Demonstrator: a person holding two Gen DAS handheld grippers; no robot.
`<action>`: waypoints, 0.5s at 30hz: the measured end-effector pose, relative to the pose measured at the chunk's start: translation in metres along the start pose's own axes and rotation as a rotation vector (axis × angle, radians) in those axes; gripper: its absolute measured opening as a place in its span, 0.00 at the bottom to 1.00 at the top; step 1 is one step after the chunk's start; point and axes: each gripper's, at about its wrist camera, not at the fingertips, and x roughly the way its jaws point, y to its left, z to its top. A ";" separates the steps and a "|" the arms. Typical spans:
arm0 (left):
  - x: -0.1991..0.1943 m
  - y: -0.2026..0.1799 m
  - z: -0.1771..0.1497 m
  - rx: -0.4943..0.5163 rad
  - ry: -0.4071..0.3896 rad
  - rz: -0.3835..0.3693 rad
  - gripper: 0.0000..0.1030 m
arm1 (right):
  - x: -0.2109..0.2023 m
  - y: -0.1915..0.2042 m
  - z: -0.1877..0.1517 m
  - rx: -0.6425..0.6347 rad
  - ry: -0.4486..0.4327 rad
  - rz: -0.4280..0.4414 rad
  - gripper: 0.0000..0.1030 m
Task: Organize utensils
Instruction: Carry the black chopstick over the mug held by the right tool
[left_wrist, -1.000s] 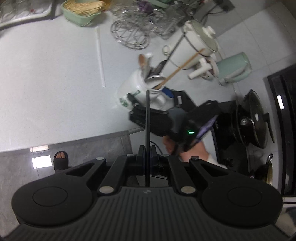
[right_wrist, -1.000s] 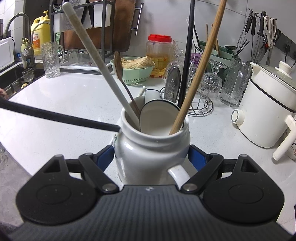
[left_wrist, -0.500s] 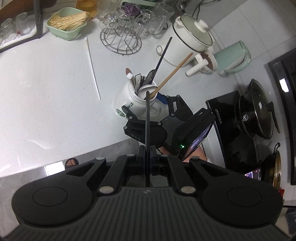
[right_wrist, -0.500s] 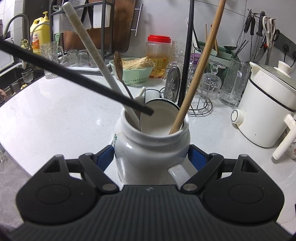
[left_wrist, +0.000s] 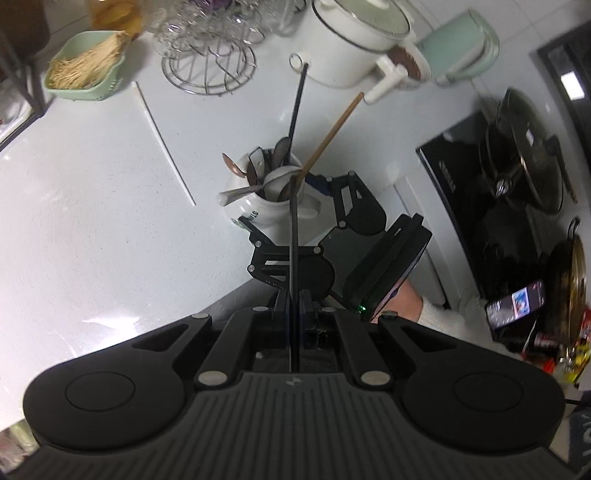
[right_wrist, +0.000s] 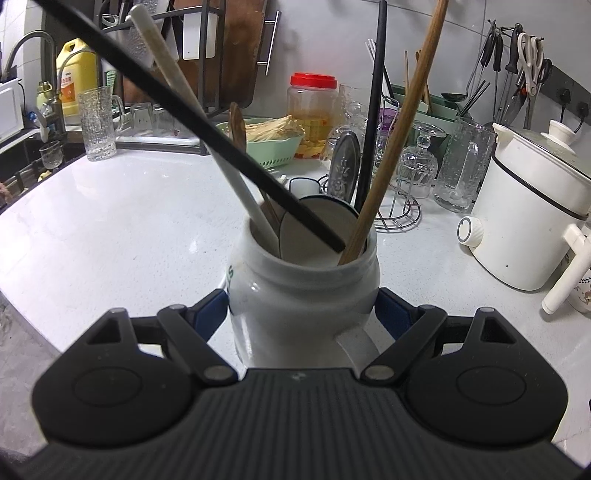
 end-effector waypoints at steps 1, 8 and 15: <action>0.002 -0.001 0.003 0.006 0.018 0.004 0.05 | 0.000 0.000 0.000 0.000 -0.001 -0.001 0.86; 0.011 -0.012 0.024 0.076 0.059 0.049 0.06 | -0.002 0.002 -0.002 -0.002 -0.003 -0.006 0.86; 0.016 -0.016 0.046 0.136 0.055 0.088 0.05 | -0.002 0.004 -0.001 -0.001 0.000 -0.020 0.86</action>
